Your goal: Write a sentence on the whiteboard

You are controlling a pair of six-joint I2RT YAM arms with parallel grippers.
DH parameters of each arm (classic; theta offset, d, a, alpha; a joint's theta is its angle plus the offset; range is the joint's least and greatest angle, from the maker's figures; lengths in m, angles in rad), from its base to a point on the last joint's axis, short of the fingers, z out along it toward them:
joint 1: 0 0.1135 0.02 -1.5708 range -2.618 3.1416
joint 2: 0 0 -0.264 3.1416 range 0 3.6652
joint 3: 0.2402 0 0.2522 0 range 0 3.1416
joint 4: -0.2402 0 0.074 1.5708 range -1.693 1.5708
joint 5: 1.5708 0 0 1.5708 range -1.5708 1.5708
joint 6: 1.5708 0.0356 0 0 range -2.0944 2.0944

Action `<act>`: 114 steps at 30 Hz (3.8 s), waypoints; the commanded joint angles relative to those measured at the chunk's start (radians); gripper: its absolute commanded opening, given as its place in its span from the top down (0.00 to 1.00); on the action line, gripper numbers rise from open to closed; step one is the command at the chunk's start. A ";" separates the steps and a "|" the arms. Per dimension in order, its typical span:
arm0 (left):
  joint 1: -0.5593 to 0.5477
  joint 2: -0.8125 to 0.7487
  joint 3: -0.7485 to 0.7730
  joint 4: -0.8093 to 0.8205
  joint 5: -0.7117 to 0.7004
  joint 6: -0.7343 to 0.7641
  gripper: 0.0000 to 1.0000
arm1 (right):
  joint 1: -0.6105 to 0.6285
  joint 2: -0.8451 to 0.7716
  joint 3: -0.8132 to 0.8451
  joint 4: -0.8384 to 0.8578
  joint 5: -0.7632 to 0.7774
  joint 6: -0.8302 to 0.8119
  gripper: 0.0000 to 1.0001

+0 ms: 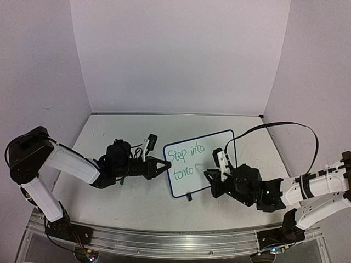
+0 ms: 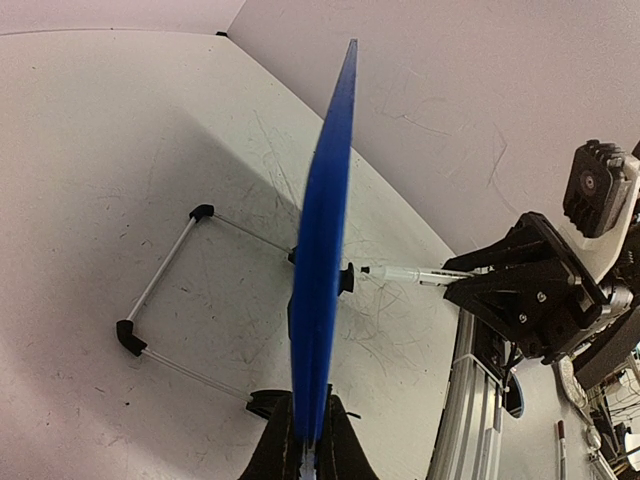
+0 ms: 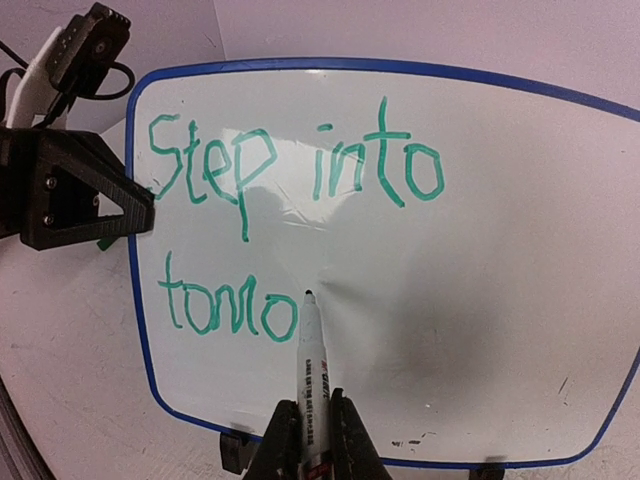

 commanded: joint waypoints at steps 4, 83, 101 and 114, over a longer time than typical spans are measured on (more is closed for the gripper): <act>-0.004 0.000 0.002 -0.047 -0.029 -0.011 1.00 | 0.000 -0.014 0.013 0.011 0.010 -0.028 1.00; -0.004 -0.008 -0.005 -0.047 -0.027 -0.004 1.00 | 0.029 0.072 0.068 -0.143 0.050 0.135 1.00; -0.004 -0.015 -0.007 -0.047 -0.027 -0.004 1.00 | 0.025 0.088 0.101 -0.081 0.105 0.072 1.00; -0.004 -0.015 -0.003 -0.047 -0.026 -0.004 1.00 | 0.011 0.099 0.117 -0.077 0.122 0.062 1.00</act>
